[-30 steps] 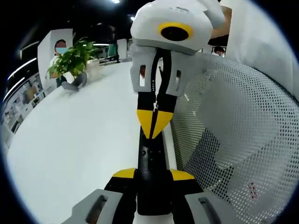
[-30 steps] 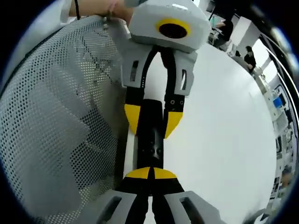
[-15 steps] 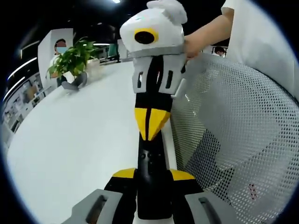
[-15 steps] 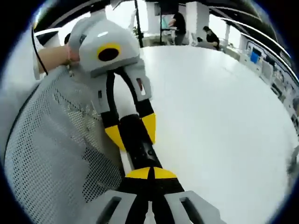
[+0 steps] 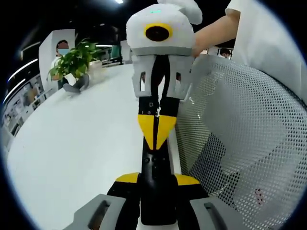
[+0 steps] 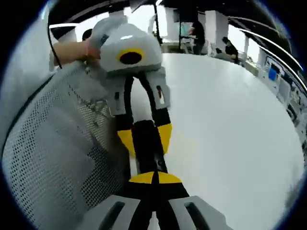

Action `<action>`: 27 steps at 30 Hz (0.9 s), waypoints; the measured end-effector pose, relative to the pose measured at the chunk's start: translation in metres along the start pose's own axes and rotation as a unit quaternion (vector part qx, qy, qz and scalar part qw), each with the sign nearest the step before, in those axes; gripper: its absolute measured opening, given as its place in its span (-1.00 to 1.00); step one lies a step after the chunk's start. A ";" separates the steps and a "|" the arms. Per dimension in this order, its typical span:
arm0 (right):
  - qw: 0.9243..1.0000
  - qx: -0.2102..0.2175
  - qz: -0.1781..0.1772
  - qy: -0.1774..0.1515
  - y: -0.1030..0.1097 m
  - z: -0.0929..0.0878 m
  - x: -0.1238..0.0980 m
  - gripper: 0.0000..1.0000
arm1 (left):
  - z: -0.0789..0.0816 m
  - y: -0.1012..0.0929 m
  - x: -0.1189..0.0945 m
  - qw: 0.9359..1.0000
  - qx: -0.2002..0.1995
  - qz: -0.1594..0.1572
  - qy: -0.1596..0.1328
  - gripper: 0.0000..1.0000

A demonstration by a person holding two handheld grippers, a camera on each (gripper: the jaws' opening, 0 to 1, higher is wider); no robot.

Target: Press the specified remote control buttons in sequence, fully releasing each button before pressing the next.

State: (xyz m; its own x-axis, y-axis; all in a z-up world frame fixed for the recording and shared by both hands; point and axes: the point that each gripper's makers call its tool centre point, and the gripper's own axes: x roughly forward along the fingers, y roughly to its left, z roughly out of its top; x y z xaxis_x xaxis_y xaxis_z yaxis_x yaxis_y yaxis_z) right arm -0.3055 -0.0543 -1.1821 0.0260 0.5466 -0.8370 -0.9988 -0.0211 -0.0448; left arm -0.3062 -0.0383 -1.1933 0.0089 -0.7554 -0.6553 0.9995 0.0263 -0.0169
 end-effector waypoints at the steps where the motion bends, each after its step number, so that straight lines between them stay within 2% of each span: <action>1: 1.000 -0.001 0.011 0.006 0.002 0.000 -0.001 -1.00 | 0.000 0.000 0.000 1.000 -0.001 0.000 0.000 -0.49; 2: 1.000 -0.003 0.013 0.012 0.003 0.000 0.000 -1.00 | 0.000 0.000 0.000 1.000 0.000 0.000 -0.001 -0.49; 4: 0.999 -0.038 0.022 0.032 0.002 -0.001 0.001 -1.00 | 0.000 0.000 0.000 1.000 0.000 0.000 0.000 -0.49; 7: 0.997 -0.045 0.026 0.055 0.002 -0.001 0.002 -1.00 | 0.000 0.000 0.000 1.000 0.001 0.000 0.000 -0.49; 8: 0.996 -0.060 0.025 0.065 0.002 -0.001 0.002 -1.00 | 0.000 0.000 0.000 1.000 0.000 0.001 -0.001 -0.49; 11: 0.993 -0.078 0.022 0.082 0.003 -0.002 0.004 -1.00 | 0.000 0.000 0.000 1.000 0.001 0.000 -0.001 -0.49; 13: 0.992 -0.092 0.021 0.082 0.003 -0.002 0.004 -1.00 | 0.000 0.000 0.000 1.000 0.002 0.000 0.000 -0.49; 14: 0.993 -0.087 0.019 0.077 0.002 -0.002 0.003 -1.00 | 0.000 0.000 0.000 1.000 0.002 0.000 0.000 -0.49; 16: 0.997 -0.050 0.012 0.057 0.001 -0.002 0.003 -1.00 | 0.000 0.000 0.000 1.000 0.002 0.000 0.000 -0.49; 20: 0.998 -0.047 0.021 0.040 0.001 -0.002 -0.001 -1.00 | 0.000 0.000 0.000 1.000 0.000 0.000 -0.002 -0.49; 22: 0.998 -0.034 0.017 0.041 -0.001 -0.003 -0.001 -1.00 | 0.000 0.000 0.000 1.000 -0.001 0.000 -0.003 -0.49; 27: 0.999 -0.014 0.030 0.038 0.000 -0.003 -0.005 -0.84 | 0.000 0.000 -0.001 1.000 -0.002 -0.001 -0.003 -0.49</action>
State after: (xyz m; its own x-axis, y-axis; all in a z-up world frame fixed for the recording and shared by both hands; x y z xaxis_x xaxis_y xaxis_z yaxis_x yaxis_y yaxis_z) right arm -0.3051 -0.0592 -1.1798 -0.0301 0.4782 -0.8778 -0.9970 -0.0764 -0.0075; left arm -0.3066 -0.0378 -1.1929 0.0070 -0.7595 -0.6504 0.9994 0.0269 -0.0207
